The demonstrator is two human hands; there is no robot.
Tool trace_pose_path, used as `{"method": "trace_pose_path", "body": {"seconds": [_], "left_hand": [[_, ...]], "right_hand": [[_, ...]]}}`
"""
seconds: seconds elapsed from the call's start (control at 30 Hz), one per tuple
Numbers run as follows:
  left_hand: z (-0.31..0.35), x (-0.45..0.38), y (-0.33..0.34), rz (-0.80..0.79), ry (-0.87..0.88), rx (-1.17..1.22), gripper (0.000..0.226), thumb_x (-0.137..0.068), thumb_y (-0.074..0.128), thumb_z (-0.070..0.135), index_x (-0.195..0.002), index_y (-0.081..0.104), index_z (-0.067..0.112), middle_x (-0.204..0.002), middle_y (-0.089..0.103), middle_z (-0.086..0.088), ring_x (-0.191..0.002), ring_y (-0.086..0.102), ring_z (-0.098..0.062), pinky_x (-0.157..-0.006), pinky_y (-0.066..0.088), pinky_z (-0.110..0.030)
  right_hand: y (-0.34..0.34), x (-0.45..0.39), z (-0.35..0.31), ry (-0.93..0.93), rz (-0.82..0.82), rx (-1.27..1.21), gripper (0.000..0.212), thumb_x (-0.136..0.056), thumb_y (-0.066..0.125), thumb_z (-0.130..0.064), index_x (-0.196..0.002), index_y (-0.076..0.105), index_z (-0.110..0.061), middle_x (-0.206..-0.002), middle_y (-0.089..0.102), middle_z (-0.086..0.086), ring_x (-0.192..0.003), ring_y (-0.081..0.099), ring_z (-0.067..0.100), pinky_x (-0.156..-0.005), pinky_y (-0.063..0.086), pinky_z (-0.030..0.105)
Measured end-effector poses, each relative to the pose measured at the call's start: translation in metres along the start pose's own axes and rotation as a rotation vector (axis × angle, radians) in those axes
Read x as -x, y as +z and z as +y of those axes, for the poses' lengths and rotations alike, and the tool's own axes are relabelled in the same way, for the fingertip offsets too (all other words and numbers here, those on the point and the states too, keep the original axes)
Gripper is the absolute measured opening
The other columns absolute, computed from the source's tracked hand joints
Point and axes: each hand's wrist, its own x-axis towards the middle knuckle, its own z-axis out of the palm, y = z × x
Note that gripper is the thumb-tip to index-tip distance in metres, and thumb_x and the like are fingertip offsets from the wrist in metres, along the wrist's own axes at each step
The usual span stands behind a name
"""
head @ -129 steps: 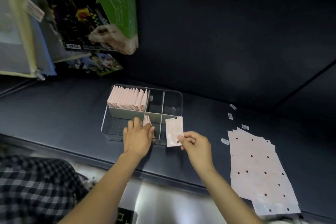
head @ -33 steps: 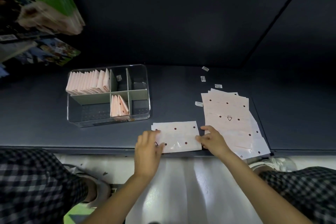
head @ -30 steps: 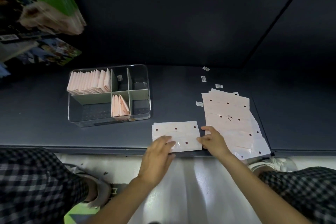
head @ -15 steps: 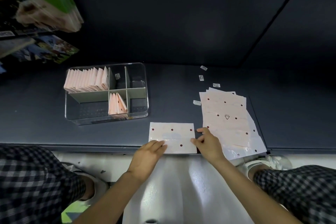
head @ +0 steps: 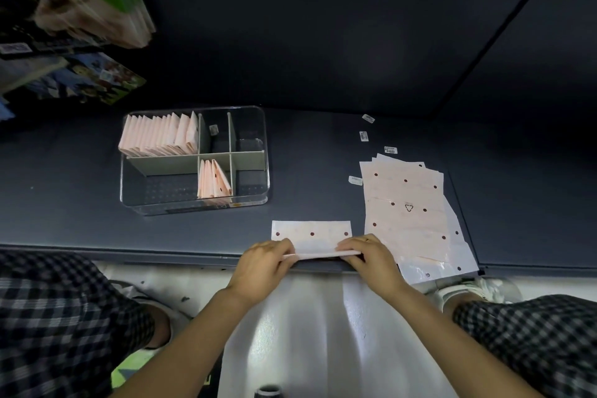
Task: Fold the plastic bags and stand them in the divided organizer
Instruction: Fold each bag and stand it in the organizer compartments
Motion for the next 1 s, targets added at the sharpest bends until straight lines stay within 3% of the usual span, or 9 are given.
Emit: {"method": "trace_pose_path", "body": {"seconds": [0.1,0.17,0.27,0.33,0.5,0.67,0.77,0.83,1.0], "left_hand": [[-0.003,-0.006,-0.006,0.035,-0.209,0.195,0.018,-0.087,0.062,0.039,-0.097,0.058,0.025,-0.093,0.068,0.011,-0.081,0.061,-0.017,-0.069,0.048,-0.031],[-0.005,-0.012,-0.008,0.054,-0.328,0.277,0.022,-0.085,0.067,0.034,-0.102,0.059,0.024,-0.091,0.066,0.007,-0.075,0.057,-0.019,-0.069,0.047,-0.03],[-0.005,-0.019,-0.008,0.108,-0.424,0.414,0.03,-0.085,0.068,0.028,-0.111,0.058,0.018,-0.074,0.056,0.002,-0.07,0.053,-0.017,-0.068,0.043,-0.028],[-0.004,-0.02,-0.006,0.184,-0.436,0.426,0.035,-0.086,0.067,0.026,-0.118,0.054,0.017,-0.09,0.06,0.001,-0.086,0.057,-0.018,-0.078,0.048,-0.032],[0.003,-0.016,0.004,0.236,-0.035,-0.03,0.037,-0.088,0.064,0.023,-0.123,0.057,0.012,-0.125,0.057,-0.007,-0.115,0.052,-0.029,-0.099,0.041,-0.037],[0.009,-0.018,0.028,-0.085,0.129,-0.282,0.062,-0.098,0.036,0.044,-0.15,0.015,0.017,-0.158,0.009,0.003,-0.146,0.006,-0.014,-0.116,-0.012,-0.03],[0.01,-0.018,0.026,-0.004,0.142,-0.32,0.064,-0.09,0.056,0.043,-0.144,0.036,0.013,-0.147,0.04,-0.002,-0.134,0.04,-0.019,-0.114,0.026,-0.034],[0.013,-0.022,0.022,0.078,0.199,-0.372,0.063,-0.073,0.076,0.041,-0.126,0.058,0.013,-0.121,0.064,-0.001,-0.106,0.062,-0.018,-0.091,0.05,-0.03],[0.023,-0.035,0.01,0.162,0.216,-0.365,0.036,-0.063,0.084,0.024,-0.097,0.073,0.023,-0.093,0.07,0.008,-0.079,0.066,-0.016,-0.071,0.052,-0.022]], "right_hand": [[-0.002,-0.007,-0.007,0.191,0.057,-0.135,0.01,-0.086,0.066,-0.016,-0.077,0.065,-0.02,-0.077,0.063,-0.001,-0.079,0.049,0.01,-0.066,0.036,0.011],[-0.001,-0.014,-0.008,0.264,0.101,-0.146,0.032,-0.087,0.066,-0.02,-0.062,0.046,-0.019,-0.056,0.049,-0.007,-0.059,0.041,0.01,-0.054,0.033,0.013],[0.001,-0.024,-0.009,0.368,0.126,-0.199,0.026,-0.089,0.063,-0.024,-0.068,0.052,-0.013,-0.057,0.052,-0.007,-0.057,0.044,0.009,-0.053,0.034,0.01],[0.004,-0.03,-0.007,0.411,0.122,-0.189,0.025,-0.09,0.062,-0.025,-0.07,0.055,-0.01,-0.062,0.053,-0.005,-0.063,0.047,0.013,-0.052,0.033,0.009],[0.006,-0.039,-0.008,0.489,0.121,-0.11,0.048,-0.088,0.063,-0.023,-0.051,0.032,-0.018,-0.052,0.037,-0.003,-0.061,0.037,0.016,-0.05,0.028,0.016],[0.003,-0.044,-0.012,0.598,0.055,-0.21,0.045,-0.086,0.063,-0.018,-0.051,0.035,-0.014,-0.056,0.037,0.003,-0.06,0.037,0.021,-0.058,0.03,0.028],[0.002,-0.04,-0.016,0.651,0.061,-0.419,0.027,-0.085,0.066,-0.014,-0.064,0.052,-0.007,-0.057,0.041,0.005,-0.056,0.038,0.02,-0.06,0.033,0.025],[0.002,-0.037,-0.02,0.669,0.06,-0.498,0.018,-0.085,0.067,-0.012,-0.074,0.056,-0.002,-0.06,0.041,0.005,-0.053,0.035,0.017,-0.054,0.032,0.023],[-0.012,-0.036,-0.044,0.659,0.071,-0.642,0.018,-0.087,0.065,-0.015,-0.096,0.064,0.0,-0.062,0.048,0.0,-0.051,0.039,0.011,-0.037,0.03,0.011]]}}
